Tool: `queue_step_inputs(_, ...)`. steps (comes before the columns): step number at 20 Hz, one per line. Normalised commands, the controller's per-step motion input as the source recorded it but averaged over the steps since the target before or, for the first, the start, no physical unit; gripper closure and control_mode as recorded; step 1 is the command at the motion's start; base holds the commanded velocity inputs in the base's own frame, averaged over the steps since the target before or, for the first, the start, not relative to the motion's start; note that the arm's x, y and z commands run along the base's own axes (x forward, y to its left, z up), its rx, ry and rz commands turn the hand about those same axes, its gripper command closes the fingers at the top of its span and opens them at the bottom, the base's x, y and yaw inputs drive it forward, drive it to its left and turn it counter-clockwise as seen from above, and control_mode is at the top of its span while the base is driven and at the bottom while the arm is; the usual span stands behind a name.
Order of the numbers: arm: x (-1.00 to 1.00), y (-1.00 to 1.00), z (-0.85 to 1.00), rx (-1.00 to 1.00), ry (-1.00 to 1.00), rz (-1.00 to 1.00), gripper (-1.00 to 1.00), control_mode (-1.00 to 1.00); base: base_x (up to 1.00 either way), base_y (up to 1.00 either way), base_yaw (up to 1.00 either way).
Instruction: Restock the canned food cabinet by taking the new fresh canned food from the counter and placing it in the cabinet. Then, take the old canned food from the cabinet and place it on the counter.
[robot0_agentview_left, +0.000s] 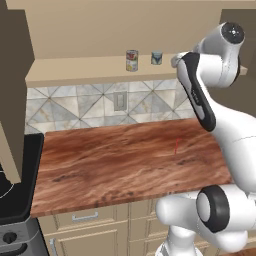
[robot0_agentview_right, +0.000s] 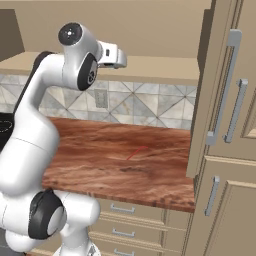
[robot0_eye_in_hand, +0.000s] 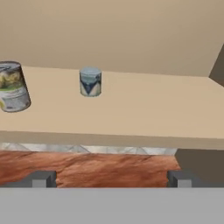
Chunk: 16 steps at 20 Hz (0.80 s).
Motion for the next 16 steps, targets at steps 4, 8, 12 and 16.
queue_step_inputs(4, 0.23, 0.00, -0.01, 0.02, 0.00, -0.02, -1.00, -1.00, 0.00, 0.00, 0.00)
queue_step_inputs(8, 0.28, 0.00, 0.00, 0.06, 0.00, 0.00, -1.00, -1.00, 0.00, 0.00, 0.00)
queue_step_inputs(12, 0.32, 0.00, 0.00, 0.12, 0.00, 0.00, -1.00, -1.00, 0.00, 0.00, 0.00)
queue_step_inputs(16, 0.29, 0.00, -0.07, 0.13, 0.00, 0.00, -1.00, -1.00, 0.00, 0.00, 0.00)
